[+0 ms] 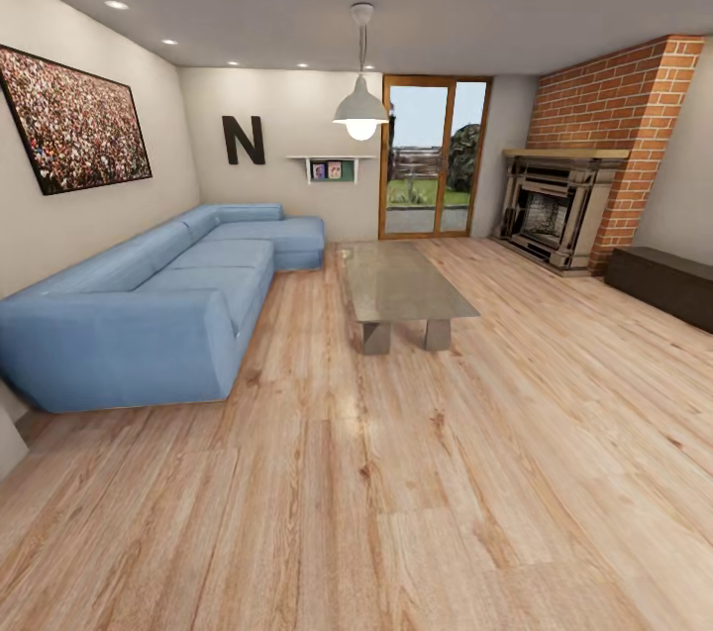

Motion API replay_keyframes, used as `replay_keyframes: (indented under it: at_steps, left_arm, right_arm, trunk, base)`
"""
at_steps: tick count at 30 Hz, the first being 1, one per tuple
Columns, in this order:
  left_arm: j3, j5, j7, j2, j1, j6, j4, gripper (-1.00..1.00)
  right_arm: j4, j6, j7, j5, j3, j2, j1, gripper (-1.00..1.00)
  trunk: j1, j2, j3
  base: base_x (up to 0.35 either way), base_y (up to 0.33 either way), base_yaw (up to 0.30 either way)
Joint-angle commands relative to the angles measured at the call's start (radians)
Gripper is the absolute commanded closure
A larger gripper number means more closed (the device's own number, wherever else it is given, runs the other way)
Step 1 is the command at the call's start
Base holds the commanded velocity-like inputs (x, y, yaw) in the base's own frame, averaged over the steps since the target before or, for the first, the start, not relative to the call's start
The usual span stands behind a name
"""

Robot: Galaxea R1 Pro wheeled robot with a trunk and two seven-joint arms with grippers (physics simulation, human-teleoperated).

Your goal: In the kitchen, take the Vidalia onion out of the sink, dice it on the chopping board with the paring knife, put the diced onion into the bowl on the countertop, then place both the paring knife and the chopping board into the sink.

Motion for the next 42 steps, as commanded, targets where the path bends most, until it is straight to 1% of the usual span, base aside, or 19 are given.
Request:
replay_keyframes:
  at_steps: [1, 2, 4, 5, 6, 7, 10, 13, 15, 16, 18, 21, 23, 26, 29, 31, 37, 40, 42]
  left_arm:
    - [0.0, 0.001, -0.001, 0.0, 0.0, -0.001, -0.016, -1.0]
    - [0.0, 0.001, -0.002, -0.001, 0.0, -0.001, -0.022, -1.0]
    - [0.001, 0.001, -0.003, -0.001, 0.0, -0.001, -0.04, -1.0]
    - [0.001, 0.001, -0.004, -0.001, 0.0, -0.001, -0.073, -1.0]
    - [0.001, 0.002, -0.004, -0.001, 0.0, -0.002, -0.086, -1.0]
    - [0.002, 0.002, -0.004, -0.001, 0.001, -0.001, -0.111, -1.0]
    - [0.002, 0.003, -0.004, -0.001, 0.0, -0.001, -0.168, -1.0]
    - [0.001, 0.003, -0.004, -0.003, 0.0, -0.002, -0.222, -1.0]
    - [0.001, 0.003, -0.003, -0.003, 0.0, -0.002, -0.304, -1.0]
    - [0.0, 0.003, -0.003, -0.003, 0.0, -0.002, -0.32, -1.0]
    - [0.0, 0.003, -0.002, -0.004, 0.0, -0.002, -0.38, -1.0]
    - [0.001, 0.003, -0.002, -0.004, 0.0, -0.002, -0.423, -1.0]
    - [0.001, 0.003, -0.002, -0.004, 0.0, -0.002, -0.461, -1.0]
    - [0.001, 0.002, -0.001, -0.004, 0.0, -0.002, -0.505, -1.0]
    - [0.002, 0.002, 0.001, 0.001, 0.0, -0.002, -0.544, -1.0]
    - [0.003, 0.003, 0.002, 0.005, 0.0, -0.001, -0.541, -1.0]
    - [0.003, 0.007, -0.004, 0.021, 0.0, -0.014, -0.484, -1.0]
    - [0.0, 0.007, -0.005, 0.02, 0.0, -0.027, -0.468, -1.0]
    - [0.0, 0.008, -0.005, 0.019, 0.0, -0.031, -0.451, -1.0]
  right_arm:
    - [-0.007, -0.02, 0.0, 0.0, 0.0, -0.001, 0.0, -1.0]
    - [-0.011, -0.033, 0.0, 0.0, -0.001, -0.002, 0.0, -1.0]
    - [-0.028, -0.083, 0.0, 0.0, -0.001, -0.003, 0.0, -1.0]
    - [-0.042, -0.146, 0.0, 0.0, -0.001, -0.003, 0.0, -1.0]
    - [-0.045, -0.165, -0.001, 0.0, -0.001, -0.003, 0.0, -1.0]
    - [-0.054, -0.2, -0.001, 0.0, -0.002, -0.003, 0.0, -1.0]
    - [-0.091, -0.25, -0.007, 0.0, -0.002, -0.002, -0.001, -1.0]
    - [-0.143, -0.268, -0.026, 0.0, -0.003, 0.001, -0.001, -1.0]
    - [-0.215, -0.274, -0.065, 0.0, -0.003, 0.002, -0.001, -1.0]
    - [-0.229, -0.275, -0.072, 0.0, -0.003, 0.001, -0.001, -1.0]
    - [-0.283, -0.277, -0.092, 0.0, -0.003, 0.001, -0.001, -1.0]
    - [-0.337, -0.277, -0.101, 0.0, -0.003, 0.0, -0.001, -1.0]
    - [-0.402, -0.276, -0.105, 0.001, -0.003, 0.0, -0.001, -1.0]
    - [-0.471, -0.275, -0.106, 0.002, -0.003, -0.001, -0.001, -1.0]
    - [-0.505, -0.278, -0.105, 0.003, -0.003, -0.001, -0.001, -1.0]
    - [-0.509, -0.278, -0.103, 0.0, -0.001, 0.001, -0.001, -1.0]
    - [-0.487, -0.293, -0.096, -0.002, 0.003, 0.0, -0.001, -1.0]
    - [-0.477, -0.294, -0.088, -0.006, 0.001, -0.003, -0.001, -1.0]
    - [-0.473, -0.294, -0.069, -0.006, 0.0, -0.004, -0.001, -1.0]
  trunk:
    - [0.0, 0.0, -0.001]
    - [0.0, 0.0, -0.001]
    - [0.0, 0.0, -0.001]
    - [0.0, 0.0, -0.001]
    - [0.0, 0.0, -0.001]
    - [0.0, 0.0, -0.001]
    - [0.0, 0.0, -0.001]
    - [0.0, 0.0, -0.001]
    - [0.0, 0.0, -0.001]
    - [0.0, 0.0, -0.001]
    - [0.0, 0.0, -0.001]
    - [0.0, 0.0, -0.001]
    - [0.0, 0.0, -0.001]
    - [0.0, 0.0, -0.001]
    - [0.0, 0.0, -0.001]
    - [0.0, 0.0, -0.001]
    - [0.0, 0.0, -0.001]
    - [0.0, 0.0, -0.001]
    - [0.0, 0.0, -0.001]
  base:
    - [0.0, 0.0, 0.0]
    - [0.0, 0.0, 0.0]
    - [0.0, 0.0, 0.0]
    - [0.0, 0.0, 0.0]
    - [0.0, 0.0, 0.0]
    - [0.0, 0.0, 0.0]
    - [0.0, 0.0, 0.0]
    - [0.0, 0.0, 0.0]
    - [0.0, 0.0, 0.0]
    - [0.0, 0.0, 0.0]
    - [0.0, 0.0, 0.0]
    - [0.0, 0.0, 0.0]
    - [0.0, 0.0, 0.0]
    - [0.0, 0.0, 0.0]
    - [0.0, 0.0, 0.0]
    - [0.0, 0.0, 0.0]
    - [0.0, 0.0, 0.0]
    - [0.0, 0.0, -0.025]
    - [0.0, 0.0, -0.175]
